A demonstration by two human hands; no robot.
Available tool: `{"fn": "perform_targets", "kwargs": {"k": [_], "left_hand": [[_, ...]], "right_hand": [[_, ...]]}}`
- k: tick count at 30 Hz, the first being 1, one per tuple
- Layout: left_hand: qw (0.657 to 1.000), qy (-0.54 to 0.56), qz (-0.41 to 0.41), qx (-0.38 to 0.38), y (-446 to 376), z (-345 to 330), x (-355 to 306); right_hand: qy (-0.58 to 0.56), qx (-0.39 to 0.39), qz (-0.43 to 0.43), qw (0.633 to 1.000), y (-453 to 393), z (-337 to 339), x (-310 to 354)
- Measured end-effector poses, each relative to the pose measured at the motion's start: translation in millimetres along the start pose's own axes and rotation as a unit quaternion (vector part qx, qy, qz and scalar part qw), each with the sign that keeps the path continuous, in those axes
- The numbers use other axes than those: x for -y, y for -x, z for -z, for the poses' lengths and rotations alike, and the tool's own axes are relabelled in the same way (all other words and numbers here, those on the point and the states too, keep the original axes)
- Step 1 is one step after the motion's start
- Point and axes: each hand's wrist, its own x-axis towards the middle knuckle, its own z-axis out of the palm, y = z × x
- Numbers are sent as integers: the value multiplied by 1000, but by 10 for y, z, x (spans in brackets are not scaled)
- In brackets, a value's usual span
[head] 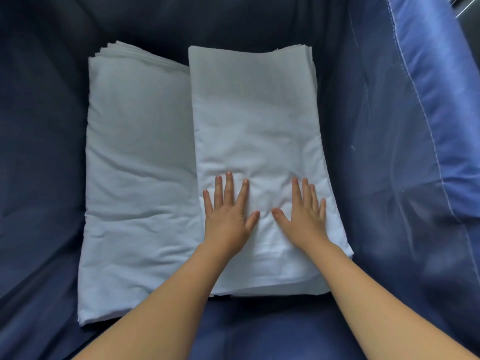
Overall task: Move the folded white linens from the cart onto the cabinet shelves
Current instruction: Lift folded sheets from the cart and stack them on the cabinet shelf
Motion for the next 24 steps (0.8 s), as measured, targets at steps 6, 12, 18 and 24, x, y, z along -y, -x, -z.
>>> {"fn": "perform_targets", "kwargs": {"k": [6,12,18,24], "left_hand": [[963,255,85,20,-53,754,-74],[858,487,160,-44,84,1767,-198],[772,601,196,-65,431,2817,-382],[734,644,155,-152,857,3908,-537]], "right_hand": [[-273,8,-73,959,76,595,256],[-375,-22,-25,926,343,1376,748],[-435,-42,59,897,708,2373,1278],[-461,-48,117,878,1104,3247,1866]]}}
